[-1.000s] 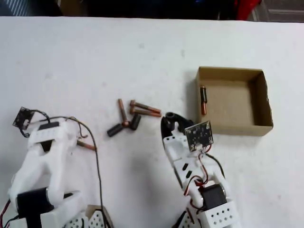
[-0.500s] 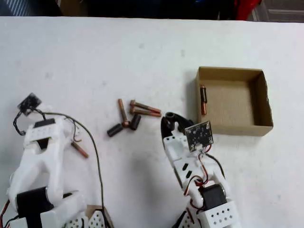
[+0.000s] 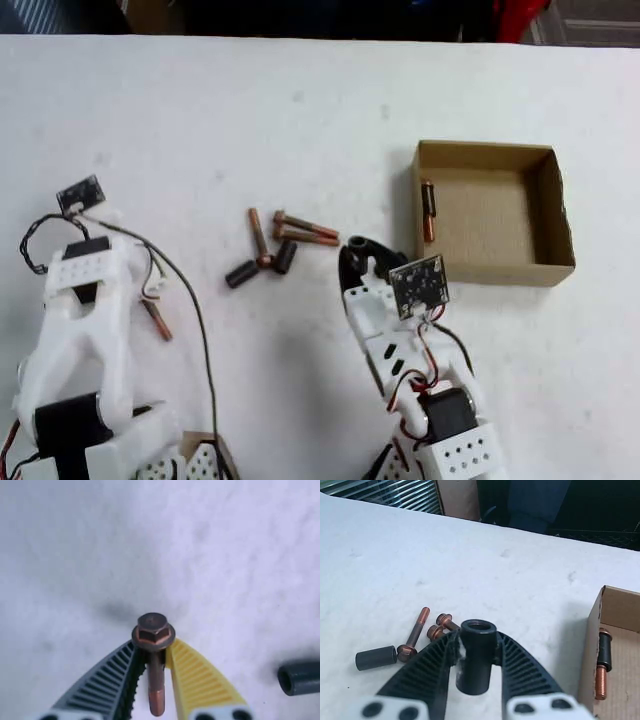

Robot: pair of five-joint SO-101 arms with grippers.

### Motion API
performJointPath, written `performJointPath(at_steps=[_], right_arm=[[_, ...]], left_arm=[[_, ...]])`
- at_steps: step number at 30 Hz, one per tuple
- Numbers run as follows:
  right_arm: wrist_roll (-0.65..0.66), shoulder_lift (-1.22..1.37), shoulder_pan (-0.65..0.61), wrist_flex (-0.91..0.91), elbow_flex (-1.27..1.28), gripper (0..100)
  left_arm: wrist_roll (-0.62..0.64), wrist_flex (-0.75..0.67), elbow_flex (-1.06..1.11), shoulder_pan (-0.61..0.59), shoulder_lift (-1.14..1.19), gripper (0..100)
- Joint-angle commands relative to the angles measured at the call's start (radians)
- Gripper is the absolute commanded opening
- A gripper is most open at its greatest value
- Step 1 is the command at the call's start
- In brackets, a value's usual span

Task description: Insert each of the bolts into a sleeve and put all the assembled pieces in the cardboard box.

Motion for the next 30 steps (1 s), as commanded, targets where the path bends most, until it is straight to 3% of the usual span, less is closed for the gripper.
performJointPath(at_steps=[1, 6, 22, 30], right_arm=[[0.018, -0.013, 0.013, 0.002, 0.009, 2.0], [0.018, -0.012, 0.013, 0.002, 0.009, 2.0], [0.018, -0.008, 0.007, 0.002, 0.009, 1.8], [0.018, -0.010, 0.002, 0.002, 0.009, 1.8]], left_arm=[[-0.035, -0.006, -0.041, 0.022, 0.001, 6], [-0.123, -0.006, -0.035, 0.108, 0.001, 2], [-0.130, -0.077, -0.086, 0.206, -0.018, 2], [-0.130, -0.069, -0.110, 0.305, -0.257, 2]])
